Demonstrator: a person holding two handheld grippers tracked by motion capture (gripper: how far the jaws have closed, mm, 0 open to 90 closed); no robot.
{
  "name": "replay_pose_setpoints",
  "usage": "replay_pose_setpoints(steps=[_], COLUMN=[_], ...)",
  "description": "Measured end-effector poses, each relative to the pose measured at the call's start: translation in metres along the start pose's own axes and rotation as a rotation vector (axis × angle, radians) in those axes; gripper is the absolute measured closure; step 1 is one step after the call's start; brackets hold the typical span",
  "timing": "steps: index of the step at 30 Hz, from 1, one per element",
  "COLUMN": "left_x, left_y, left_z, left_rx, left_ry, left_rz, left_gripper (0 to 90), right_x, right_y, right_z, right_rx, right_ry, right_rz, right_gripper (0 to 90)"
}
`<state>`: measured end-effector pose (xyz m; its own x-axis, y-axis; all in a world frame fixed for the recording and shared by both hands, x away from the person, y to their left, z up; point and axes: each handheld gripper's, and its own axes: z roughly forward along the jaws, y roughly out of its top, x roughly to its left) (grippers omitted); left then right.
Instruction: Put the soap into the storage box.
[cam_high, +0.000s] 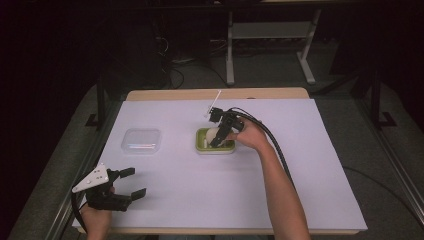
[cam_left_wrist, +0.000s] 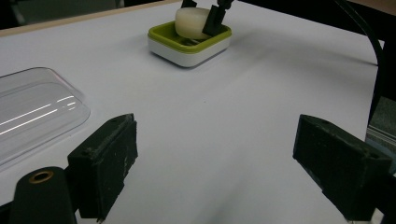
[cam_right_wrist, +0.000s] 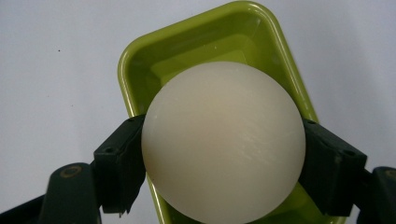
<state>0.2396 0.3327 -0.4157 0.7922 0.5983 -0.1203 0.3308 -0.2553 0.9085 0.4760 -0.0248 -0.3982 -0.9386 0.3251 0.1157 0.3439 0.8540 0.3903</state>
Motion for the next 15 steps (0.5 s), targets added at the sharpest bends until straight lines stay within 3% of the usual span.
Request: replay_pose_setpoints(steps=[15], left_x=[-0.0002], left_y=[0.0002], left_z=[-0.0003], left_rx=[-0.001], left_ry=[0.001], left_rz=[0.0], left_gripper=[13.1], right_x=[0.0007], right_y=[0.0022], right_z=[0.0006], right_rx=[0.011], right_ry=[0.0], right_rz=[-0.007], right_gripper=[23.1])
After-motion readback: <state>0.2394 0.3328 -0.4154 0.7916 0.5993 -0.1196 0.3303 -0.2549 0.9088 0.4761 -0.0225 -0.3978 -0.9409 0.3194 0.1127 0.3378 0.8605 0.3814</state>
